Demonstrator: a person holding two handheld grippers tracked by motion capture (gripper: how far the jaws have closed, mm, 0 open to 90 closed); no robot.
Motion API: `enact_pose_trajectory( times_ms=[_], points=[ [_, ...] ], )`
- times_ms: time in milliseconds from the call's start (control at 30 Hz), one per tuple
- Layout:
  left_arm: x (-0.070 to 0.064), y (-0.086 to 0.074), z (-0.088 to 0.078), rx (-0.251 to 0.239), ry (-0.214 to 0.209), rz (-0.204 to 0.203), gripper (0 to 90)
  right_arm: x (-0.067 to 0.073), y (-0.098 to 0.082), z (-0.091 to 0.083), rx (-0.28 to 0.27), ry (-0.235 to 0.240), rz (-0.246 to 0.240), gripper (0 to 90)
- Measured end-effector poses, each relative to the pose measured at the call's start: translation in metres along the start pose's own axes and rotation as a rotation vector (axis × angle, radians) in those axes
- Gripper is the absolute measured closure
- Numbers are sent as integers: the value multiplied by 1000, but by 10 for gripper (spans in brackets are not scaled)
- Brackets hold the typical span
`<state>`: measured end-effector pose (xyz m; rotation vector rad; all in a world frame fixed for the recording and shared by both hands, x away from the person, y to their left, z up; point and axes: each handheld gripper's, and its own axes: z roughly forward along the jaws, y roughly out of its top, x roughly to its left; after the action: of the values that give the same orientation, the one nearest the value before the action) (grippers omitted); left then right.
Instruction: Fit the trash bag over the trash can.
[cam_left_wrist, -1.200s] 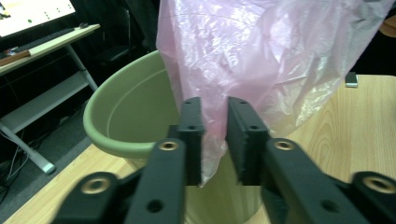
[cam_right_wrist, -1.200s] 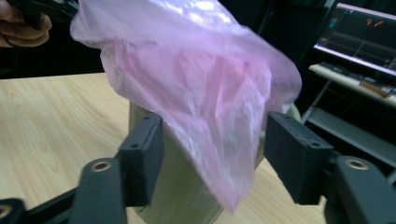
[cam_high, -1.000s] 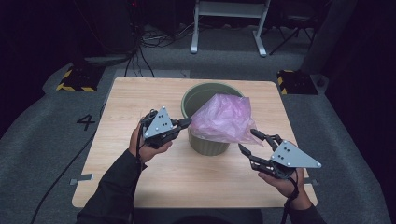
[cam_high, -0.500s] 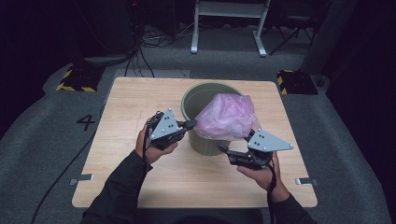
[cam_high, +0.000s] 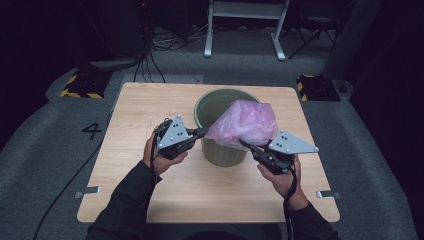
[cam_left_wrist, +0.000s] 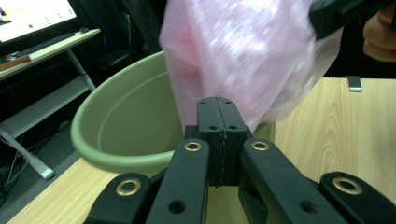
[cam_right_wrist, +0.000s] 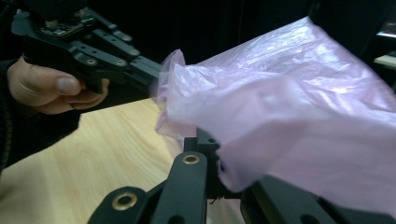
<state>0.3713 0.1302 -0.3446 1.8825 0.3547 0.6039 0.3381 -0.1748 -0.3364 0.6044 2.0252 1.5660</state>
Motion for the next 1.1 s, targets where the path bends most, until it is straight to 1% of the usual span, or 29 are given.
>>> enact_pose_trajectory(
  times_ms=[67,133,167,200,233,267,300,333,400,433,467,500,533,567,633,700,733,767,800,833,867,900,933,967,1000,1033,1067,1100],
  points=[
    [4,-1,-3,5,9,0,900,-7,1,-7,3,-22,0,898],
    [8,-3,-5,-3,19,-19,900,-16,2,-14,7,-33,13,898],
    [10,-4,-6,-21,14,-46,900,-21,2,-18,10,-38,16,899],
    [10,-4,-6,-21,14,-46,900,-21,2,-18,10,-38,16,899],
    [10,-3,-6,-31,3,-61,900,-22,3,-19,10,-40,18,899],
    [8,-2,-5,-45,-22,-86,769,-22,3,-20,12,-38,17,899],
    [7,0,-5,-54,-33,-91,643,-21,3,-19,12,-39,14,898],
    [2,3,-4,-66,-46,-89,582,-20,3,-19,12,-38,13,898],
    [-4,8,-2,-70,-67,-81,436,-19,5,-16,15,-29,4,898],
    [-7,11,-1,-69,-73,-79,385,-18,5,-15,15,-29,3,898],
    [-8,13,0,-63,-66,-75,349,-18,6,-14,17,-24,1,899],
    [-9,16,2,-62,-81,-77,312,-18,6,-14,19,-23,-4,899],
    [-9,17,3,-61,-88,-74,286,-18,7,-14,19,-21,-6,899],
    [-9,18,6,-57,-78,-78,283,-19,8,-14,20,-13,-6,898],
    [-6,20,9,-46,-80,-85,287,-19,8,-15,19,-7,-7,898],
    [-6,20,14,-30,-89,-79,318,-19,9,-15,16,1,-11,898],
    [-7,20,15,-15,-83,-66,327,-19,10,-15,14,5,-7,898],
    [-7,20,19,4,-80,-50,346,-18,11,-15,15,21,-16,898],
    [-7,20,19,4,-80,-50,364,-18,11,-15,15,21,-16,898],
    [-7,21,21,12,-66,-49,396,-17,13,-15,13,25,-23,898],
    [-7,21,21,12,-66,-49,427,-17,13,-15,13,25,-23,898],
    [-6,21,22,21,-56,-50,427,-16,14,-15,13,32,-27,898],
    [-5,21,23,25,-60,-49,507,-15,15,-16,12,36,-35,898],
    [-4,21,23,28,-57,-46,507,-15,15,-16,12,36,-35,898],
    [-4,22,24,34,-53,-41,558,-14,16,-16,10,40,-32,898],
    [-4,22,24,43,-55,-26,620,-15,17,-17,9,42,-34,898],
    [-5,22,24,45,-48,-10,669,-14,17,-17,9,39,-37,898],
    [-5,22,23,45,-33,12,814,-15,17,-18,9,38,-33,898]
  ],
)
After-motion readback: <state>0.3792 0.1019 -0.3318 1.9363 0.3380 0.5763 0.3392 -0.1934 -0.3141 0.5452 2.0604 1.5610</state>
